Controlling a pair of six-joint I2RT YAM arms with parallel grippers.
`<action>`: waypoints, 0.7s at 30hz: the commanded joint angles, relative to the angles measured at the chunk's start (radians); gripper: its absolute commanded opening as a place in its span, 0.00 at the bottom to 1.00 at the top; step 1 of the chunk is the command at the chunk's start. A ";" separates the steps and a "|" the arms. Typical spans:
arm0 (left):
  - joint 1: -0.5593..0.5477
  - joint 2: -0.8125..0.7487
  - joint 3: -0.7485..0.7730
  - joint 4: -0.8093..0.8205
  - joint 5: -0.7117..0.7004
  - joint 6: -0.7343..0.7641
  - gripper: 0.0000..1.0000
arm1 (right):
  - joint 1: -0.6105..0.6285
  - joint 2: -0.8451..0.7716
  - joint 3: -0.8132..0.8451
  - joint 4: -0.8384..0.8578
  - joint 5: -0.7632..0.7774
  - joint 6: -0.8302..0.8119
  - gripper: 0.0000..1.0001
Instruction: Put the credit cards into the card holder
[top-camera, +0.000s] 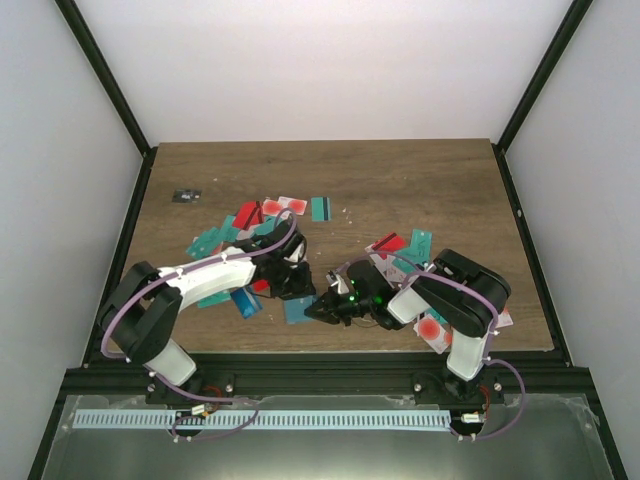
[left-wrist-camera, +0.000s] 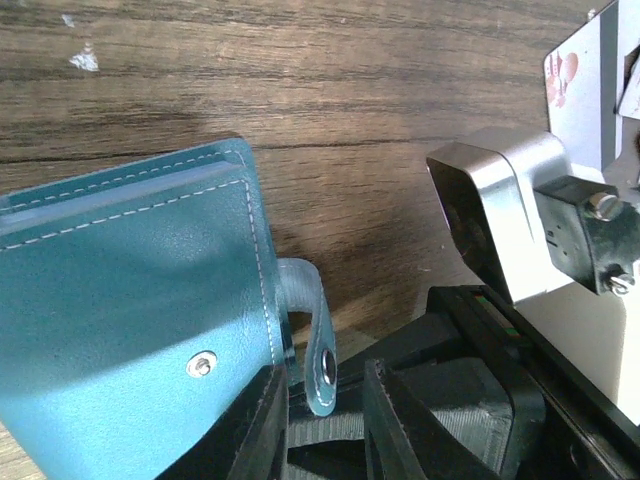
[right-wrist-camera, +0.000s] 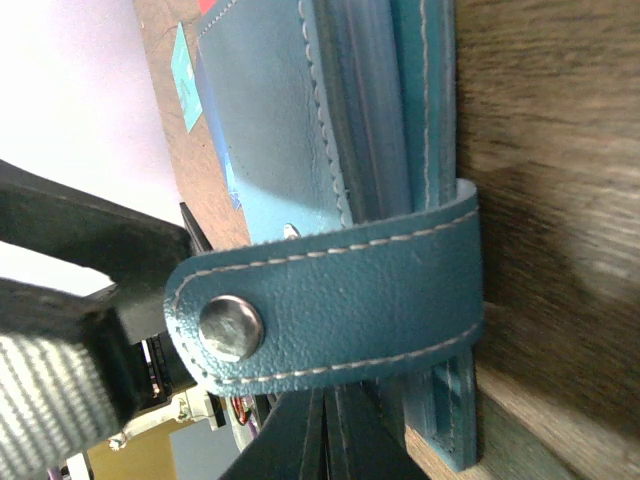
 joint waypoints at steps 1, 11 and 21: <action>-0.009 0.021 0.005 0.020 0.010 0.003 0.23 | -0.002 0.038 -0.005 -0.138 0.057 -0.013 0.01; -0.009 0.033 0.007 0.015 -0.002 0.024 0.04 | -0.002 0.035 -0.006 -0.153 0.060 -0.015 0.01; -0.007 0.025 0.039 -0.085 -0.075 0.099 0.04 | -0.002 0.026 0.001 -0.198 0.072 -0.005 0.01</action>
